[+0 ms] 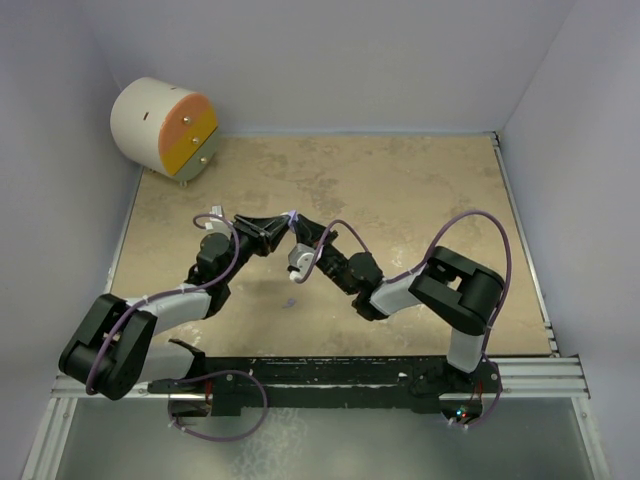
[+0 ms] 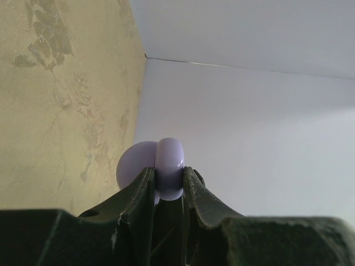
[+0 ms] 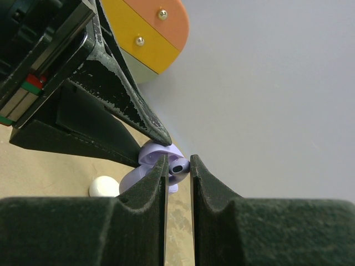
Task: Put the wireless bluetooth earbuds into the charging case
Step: Place the earbud in the charging case.
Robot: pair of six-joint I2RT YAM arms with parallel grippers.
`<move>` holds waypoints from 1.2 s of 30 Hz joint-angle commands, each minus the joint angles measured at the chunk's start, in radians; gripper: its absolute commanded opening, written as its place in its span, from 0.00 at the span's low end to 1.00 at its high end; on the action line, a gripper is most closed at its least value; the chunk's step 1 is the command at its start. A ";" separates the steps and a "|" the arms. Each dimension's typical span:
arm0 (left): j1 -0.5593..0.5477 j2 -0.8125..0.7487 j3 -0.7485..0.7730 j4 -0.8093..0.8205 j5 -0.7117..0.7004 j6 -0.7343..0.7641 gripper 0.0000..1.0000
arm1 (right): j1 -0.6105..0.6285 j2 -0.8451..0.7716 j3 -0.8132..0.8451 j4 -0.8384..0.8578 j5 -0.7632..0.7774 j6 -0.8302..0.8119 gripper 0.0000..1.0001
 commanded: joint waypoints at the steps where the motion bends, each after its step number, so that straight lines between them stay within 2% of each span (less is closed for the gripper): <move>1: -0.004 -0.032 0.037 0.037 0.011 0.009 0.00 | 0.001 -0.002 0.028 0.181 0.018 -0.019 0.00; 27: -0.003 -0.022 0.071 0.036 -0.005 0.005 0.00 | 0.001 -0.034 0.022 0.084 0.033 0.091 0.00; 36: -0.003 -0.024 0.076 0.031 -0.011 0.005 0.00 | 0.001 -0.050 0.021 0.058 0.019 0.124 0.06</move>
